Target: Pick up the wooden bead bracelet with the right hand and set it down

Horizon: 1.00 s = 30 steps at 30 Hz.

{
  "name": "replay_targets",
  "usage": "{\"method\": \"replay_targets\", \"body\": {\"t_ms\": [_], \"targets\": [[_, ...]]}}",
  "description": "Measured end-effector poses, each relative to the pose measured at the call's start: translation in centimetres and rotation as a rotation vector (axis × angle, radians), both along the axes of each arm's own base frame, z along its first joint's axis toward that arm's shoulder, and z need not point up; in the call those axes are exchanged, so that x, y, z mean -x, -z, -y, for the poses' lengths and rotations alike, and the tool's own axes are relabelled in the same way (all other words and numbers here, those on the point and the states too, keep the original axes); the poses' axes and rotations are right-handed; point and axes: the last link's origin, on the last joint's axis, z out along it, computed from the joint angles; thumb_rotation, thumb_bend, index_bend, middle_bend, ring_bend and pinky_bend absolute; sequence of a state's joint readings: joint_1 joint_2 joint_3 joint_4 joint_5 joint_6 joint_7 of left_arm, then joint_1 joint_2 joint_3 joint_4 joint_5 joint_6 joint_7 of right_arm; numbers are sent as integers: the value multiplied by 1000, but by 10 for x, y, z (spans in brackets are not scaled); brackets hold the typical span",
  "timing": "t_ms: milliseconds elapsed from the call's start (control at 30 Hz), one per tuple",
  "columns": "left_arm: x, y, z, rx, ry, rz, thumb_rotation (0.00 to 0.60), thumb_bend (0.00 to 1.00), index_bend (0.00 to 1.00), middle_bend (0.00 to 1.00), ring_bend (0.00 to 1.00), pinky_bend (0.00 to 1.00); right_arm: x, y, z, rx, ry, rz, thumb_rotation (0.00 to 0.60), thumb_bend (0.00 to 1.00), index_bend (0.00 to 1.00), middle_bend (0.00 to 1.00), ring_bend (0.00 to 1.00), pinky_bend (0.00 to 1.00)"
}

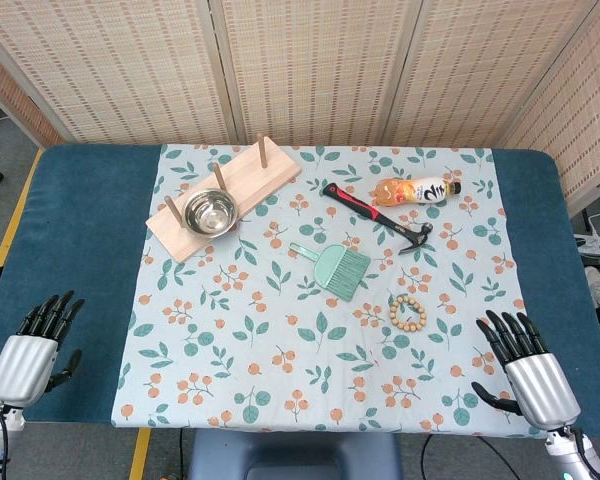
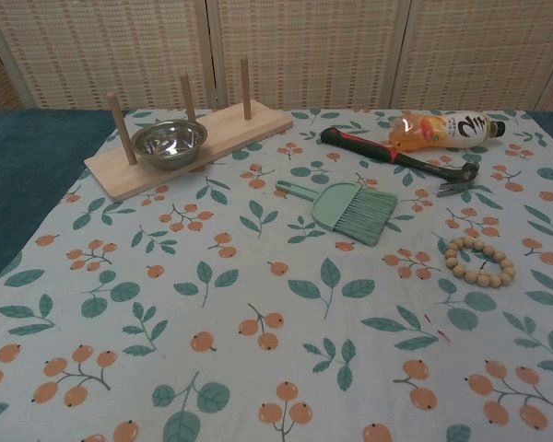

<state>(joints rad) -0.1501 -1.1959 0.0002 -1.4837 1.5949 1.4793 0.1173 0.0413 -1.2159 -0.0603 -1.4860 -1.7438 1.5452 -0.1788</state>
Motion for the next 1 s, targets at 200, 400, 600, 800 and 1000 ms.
{"method": "replay_targets", "body": {"t_ms": [200, 400, 600, 800, 1000], "targets": [[-2, -2, -1, -3, 3, 10, 600, 434, 0, 0, 0, 162, 3, 11, 6, -19, 6, -27, 437, 178, 0, 3, 0, 0], [-1, 0, -5, 9, -2, 17, 600, 433, 0, 0, 0, 162, 0, 30, 30, -69, -19, -79, 475, 219, 56, 114, 0, 0], [1, 0, -7, 6, -13, 14, 600, 433, 0, 0, 0, 162, -5, 56, 64, -190, -51, -152, 513, 266, 205, 213, 0, 0], [3, 0, -8, 2, -27, 7, 600, 433, 0, 0, 0, 163, -13, 82, 94, -248, -97, -220, 515, 285, 250, 244, 0, 0], [4, -3, -8, -5, -33, 9, 600, 434, 0, 0, 0, 162, -13, 93, 106, -261, -90, -251, 525, 294, 268, 257, 0, 0]]}}
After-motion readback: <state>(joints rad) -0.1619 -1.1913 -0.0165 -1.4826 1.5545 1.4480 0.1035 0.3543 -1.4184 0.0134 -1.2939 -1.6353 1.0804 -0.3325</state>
